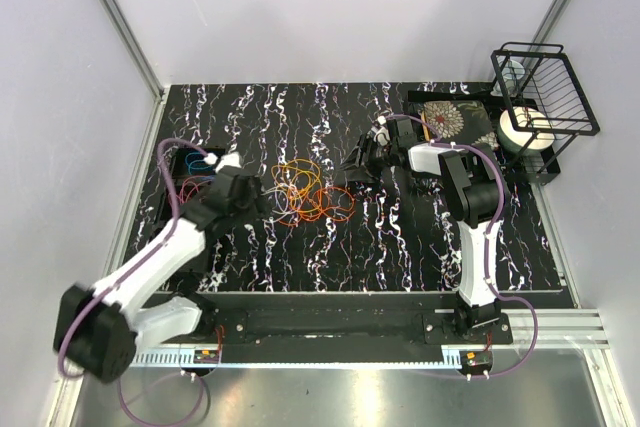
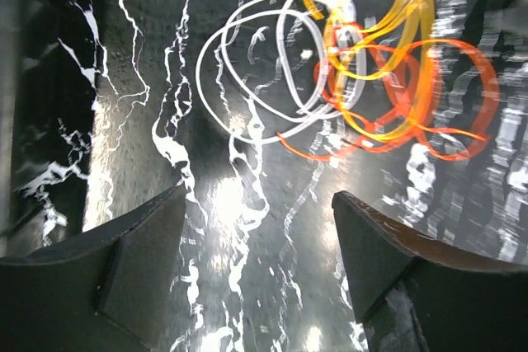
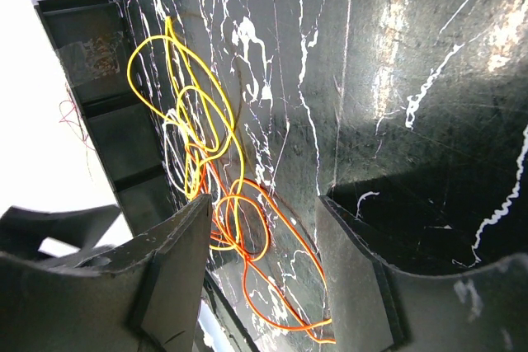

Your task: Untangle the cables

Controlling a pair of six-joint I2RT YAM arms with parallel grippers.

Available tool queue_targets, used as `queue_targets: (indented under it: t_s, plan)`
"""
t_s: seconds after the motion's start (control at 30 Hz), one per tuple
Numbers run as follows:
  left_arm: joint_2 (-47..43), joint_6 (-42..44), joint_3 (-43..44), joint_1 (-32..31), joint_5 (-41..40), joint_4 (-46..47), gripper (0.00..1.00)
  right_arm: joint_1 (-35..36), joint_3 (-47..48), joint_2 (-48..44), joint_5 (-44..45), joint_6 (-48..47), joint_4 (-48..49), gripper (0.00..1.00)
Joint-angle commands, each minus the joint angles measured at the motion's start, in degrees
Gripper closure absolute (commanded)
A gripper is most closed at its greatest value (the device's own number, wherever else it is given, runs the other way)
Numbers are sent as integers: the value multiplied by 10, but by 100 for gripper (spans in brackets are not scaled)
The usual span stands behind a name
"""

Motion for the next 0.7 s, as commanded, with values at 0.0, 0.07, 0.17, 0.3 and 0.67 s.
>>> queue_targets:
  t_s: [0.0, 0.07, 0.17, 0.3, 0.67]
  plan:
    - [83, -24, 29, -17, -55, 84, 27, 9, 2, 25, 44, -26, -31, 40]
    - [131, -27, 47, -21, -68, 91, 28, 9, 2, 24, 43, -24, -30, 40]
    - [189, -29, 76, -24, -90, 92, 30, 10, 2, 26, 39, -21, -29, 40]
    - [245, -25, 117, -24, -108, 92, 37, 9, 3, 29, 36, -20, -29, 40]
    - [339, -47, 148, -24, -130, 75, 45, 9, 6, 31, 34, -18, -28, 40]
